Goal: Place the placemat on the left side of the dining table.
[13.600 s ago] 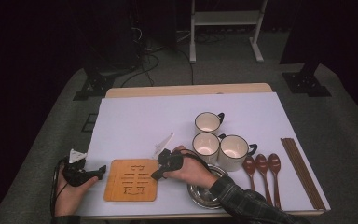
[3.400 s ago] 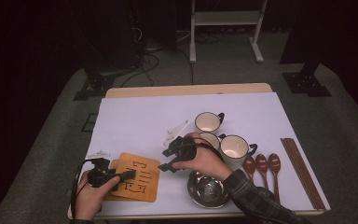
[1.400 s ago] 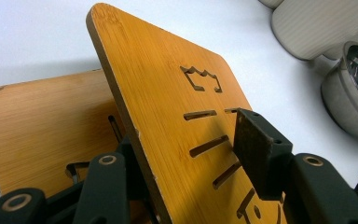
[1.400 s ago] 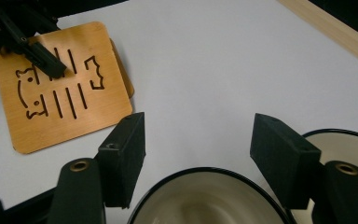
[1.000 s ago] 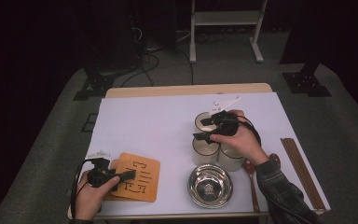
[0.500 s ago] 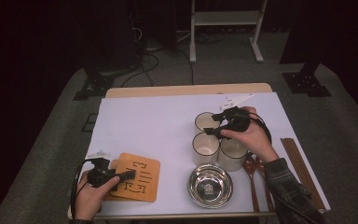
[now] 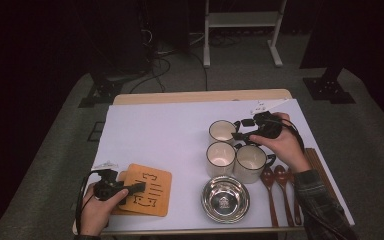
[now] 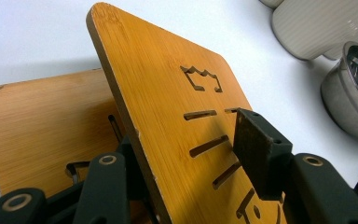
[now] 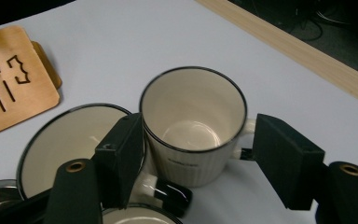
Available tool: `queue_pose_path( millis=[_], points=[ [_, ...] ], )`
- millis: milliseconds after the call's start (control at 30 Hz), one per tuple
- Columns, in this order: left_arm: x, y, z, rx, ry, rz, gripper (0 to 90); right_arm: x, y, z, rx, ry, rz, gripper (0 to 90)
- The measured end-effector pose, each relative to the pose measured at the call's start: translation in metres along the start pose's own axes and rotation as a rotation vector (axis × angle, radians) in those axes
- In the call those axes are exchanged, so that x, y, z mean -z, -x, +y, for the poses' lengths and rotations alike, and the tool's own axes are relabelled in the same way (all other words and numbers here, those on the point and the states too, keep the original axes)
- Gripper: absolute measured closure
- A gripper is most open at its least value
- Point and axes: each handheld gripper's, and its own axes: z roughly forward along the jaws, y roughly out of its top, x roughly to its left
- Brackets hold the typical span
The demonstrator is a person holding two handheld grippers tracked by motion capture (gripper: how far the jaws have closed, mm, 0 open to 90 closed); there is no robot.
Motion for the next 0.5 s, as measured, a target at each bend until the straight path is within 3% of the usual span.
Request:
queue_pose_path(
  millis=[500],
  points=[
    [0.0, 0.0, 0.0, -0.004, -0.002, 0.001, 49.9, 0.014, 0.032, -0.024, -0.078, -0.013, -0.063, 32.3]
  ],
)
